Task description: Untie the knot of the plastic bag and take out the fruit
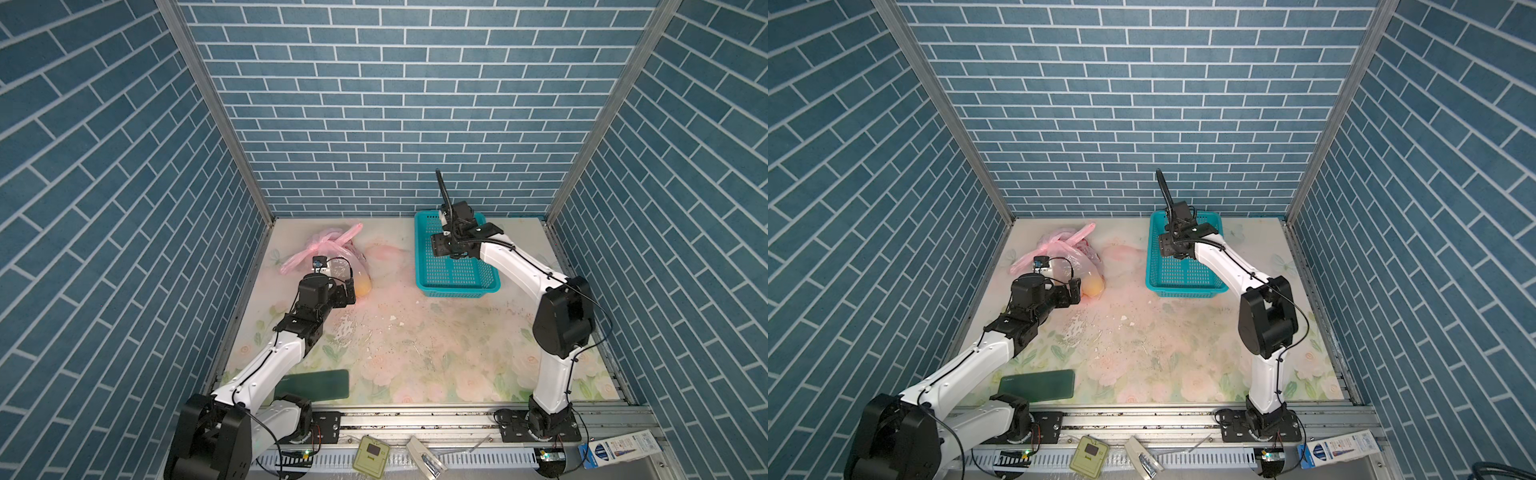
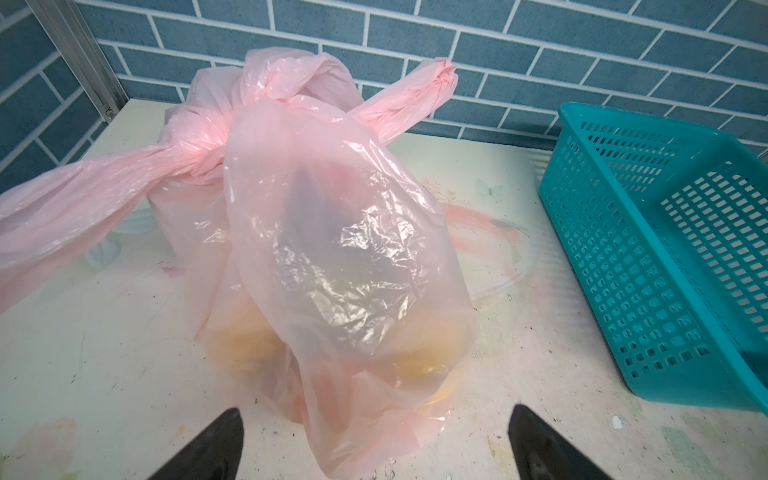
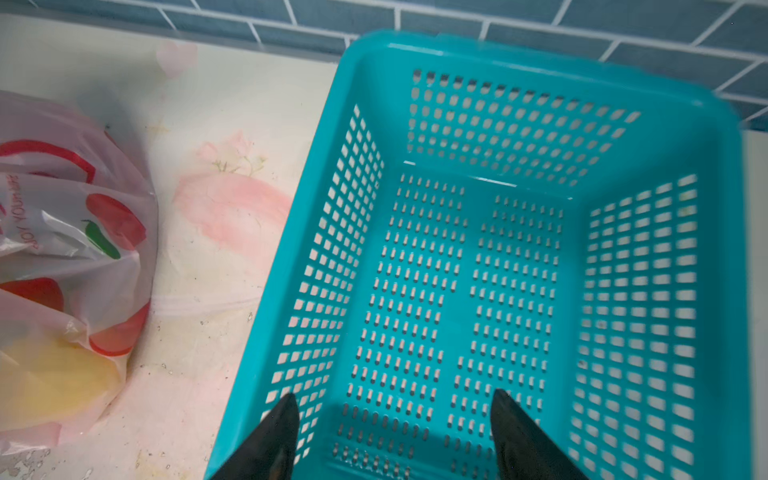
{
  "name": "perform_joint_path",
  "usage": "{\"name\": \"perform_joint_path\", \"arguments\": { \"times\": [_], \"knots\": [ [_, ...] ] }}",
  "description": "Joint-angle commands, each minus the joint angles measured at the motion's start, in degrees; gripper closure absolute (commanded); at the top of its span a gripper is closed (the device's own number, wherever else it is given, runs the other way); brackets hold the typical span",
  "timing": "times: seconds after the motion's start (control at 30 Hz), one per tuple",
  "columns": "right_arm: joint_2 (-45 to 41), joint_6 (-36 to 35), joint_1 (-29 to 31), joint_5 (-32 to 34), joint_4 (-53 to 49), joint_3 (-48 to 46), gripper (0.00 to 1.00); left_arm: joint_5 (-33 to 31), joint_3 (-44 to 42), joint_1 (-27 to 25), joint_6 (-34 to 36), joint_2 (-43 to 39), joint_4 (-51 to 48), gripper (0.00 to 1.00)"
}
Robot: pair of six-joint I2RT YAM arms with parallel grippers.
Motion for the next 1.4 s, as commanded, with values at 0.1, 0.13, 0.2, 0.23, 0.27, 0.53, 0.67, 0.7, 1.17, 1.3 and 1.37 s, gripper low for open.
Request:
{"name": "perform_joint_path", "arguments": {
  "times": [0.1, 0.13, 0.2, 0.23, 0.27, 0.53, 0.67, 0.7, 1.17, 1.3, 1.37],
  "knots": [
    [8.0, 2.2, 5.2, -1.8, -0.8, 8.6, 0.28, -0.6, 1.1, -0.2, 0.0, -0.3, -1.2, 0.00],
    [9.1, 2.5, 5.4, -1.6, -1.1, 9.4, 0.29, -0.6, 1.1, -0.2, -0.1, -0.2, -1.2, 0.00],
    [10.9, 3.3, 5.7, -0.5, -1.5, 10.6, 0.31, -0.7, 1.2, -0.2, -0.1, -0.2, -1.1, 0.00],
    [11.4, 3.4, 5.8, 0.0, -1.6, 10.6, 0.32, -0.8, 1.1, -0.2, -0.1, -0.3, -1.1, 0.00],
    [11.9, 3.6, 5.8, 0.7, -1.6, 10.6, 0.33, -0.8, 1.1, -0.2, -0.1, -0.2, -1.0, 0.00],
    [11.5, 2.2, 5.6, 4.9, -1.8, 7.3, 0.58, -0.8, 0.7, -0.2, -0.3, -0.2, -0.8, 0.00],
    [9.1, 1.7, 4.8, 6.9, -1.2, 4.0, 0.75, -0.7, 0.6, -0.2, -0.3, -0.3, -0.8, 0.00],
    [8.5, 1.6, 4.4, 7.3, -1.2, 3.1, 0.79, -0.7, 0.6, -0.2, -0.3, -0.3, -0.8, 0.00],
    [-0.3, -4.0, -6.8, 9.5, 4.0, -13.3, 0.95, -0.3, 0.4, -0.4, -0.3, -0.3, -0.6, 0.00],
    [-0.6, -7.8, -10.9, 9.1, 5.2, -14.5, 0.95, -0.1, 0.9, -0.5, 0.0, -0.2, -1.2, 0.00],
    [-0.5, -10.2, -12.6, 9.2, 5.9, -14.5, 0.95, 0.0, 1.1, -0.5, 0.1, -0.1, -1.4, 0.00]
  ]
}}
